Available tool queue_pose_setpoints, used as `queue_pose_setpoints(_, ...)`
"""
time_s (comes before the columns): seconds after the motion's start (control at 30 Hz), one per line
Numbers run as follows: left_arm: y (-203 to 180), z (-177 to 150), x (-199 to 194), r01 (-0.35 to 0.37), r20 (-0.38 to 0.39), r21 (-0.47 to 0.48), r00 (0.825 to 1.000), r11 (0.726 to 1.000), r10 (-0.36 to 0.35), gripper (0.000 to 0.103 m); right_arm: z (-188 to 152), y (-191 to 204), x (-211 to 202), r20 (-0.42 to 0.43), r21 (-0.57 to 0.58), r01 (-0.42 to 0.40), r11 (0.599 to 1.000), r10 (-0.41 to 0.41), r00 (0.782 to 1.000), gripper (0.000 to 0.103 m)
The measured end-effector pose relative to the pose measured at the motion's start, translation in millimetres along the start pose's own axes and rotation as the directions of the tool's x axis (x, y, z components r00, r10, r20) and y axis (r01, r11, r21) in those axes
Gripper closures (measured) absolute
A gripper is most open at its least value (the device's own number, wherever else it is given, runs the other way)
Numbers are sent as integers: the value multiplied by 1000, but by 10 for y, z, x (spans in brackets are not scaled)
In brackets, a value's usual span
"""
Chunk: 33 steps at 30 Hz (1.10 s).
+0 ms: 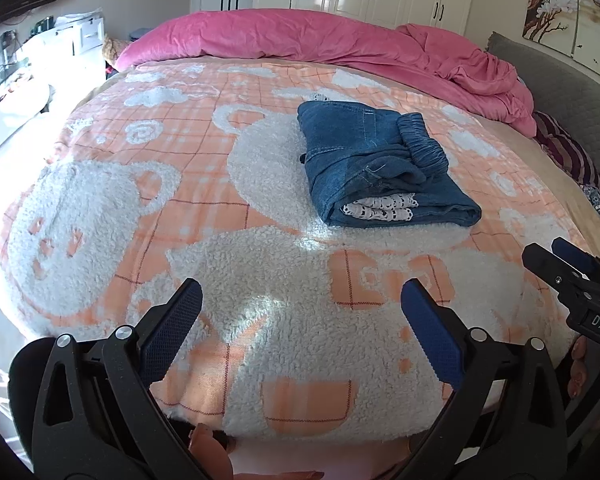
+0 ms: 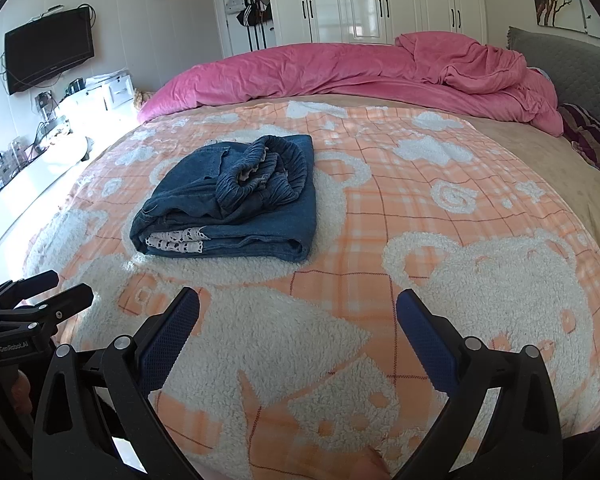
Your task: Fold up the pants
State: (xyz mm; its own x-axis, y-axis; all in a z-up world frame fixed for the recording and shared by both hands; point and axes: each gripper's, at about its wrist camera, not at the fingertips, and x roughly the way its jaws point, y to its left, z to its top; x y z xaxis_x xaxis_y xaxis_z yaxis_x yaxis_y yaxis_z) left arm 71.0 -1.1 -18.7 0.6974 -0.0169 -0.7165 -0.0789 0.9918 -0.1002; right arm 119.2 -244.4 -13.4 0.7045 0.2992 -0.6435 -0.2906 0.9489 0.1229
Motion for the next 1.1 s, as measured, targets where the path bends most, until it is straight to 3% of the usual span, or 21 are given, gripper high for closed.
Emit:
queue_pose_setpoints(0.7,-76,-9,49,15,-44,39,999,999,-13,9,-15,-36,39,-12,5,6,1000,-6,1000,5)
queue_pose_setpoints(0.8,-36,21,-17,90,-7,25,996,996,-90,9,1,-122,68,-26,36,10,999,-9,1000,5)
queue_pose_setpoints(0.87,42,108,-32,100,11,4,995,995,-100,9,57,-254,54,-22,77,22,997,-21,1000,5)
queue_pose_setpoints(0.93,219,251,71,63,-12,-41,998,997,-63,9,196,-480,45,-28,115,57,992,-54,998,5)
queue_pose_setpoints(1.0,526,446,293,-56,-65,-76,997,996,51,9,382,-774,51,-46,139,145,980,-140,989,5)
queue_pose_setpoints(1.1,1090,754,617,-246,-97,-94,967,965,237,9,657,-1538,130,-98,213,279,936,-264,960,5)
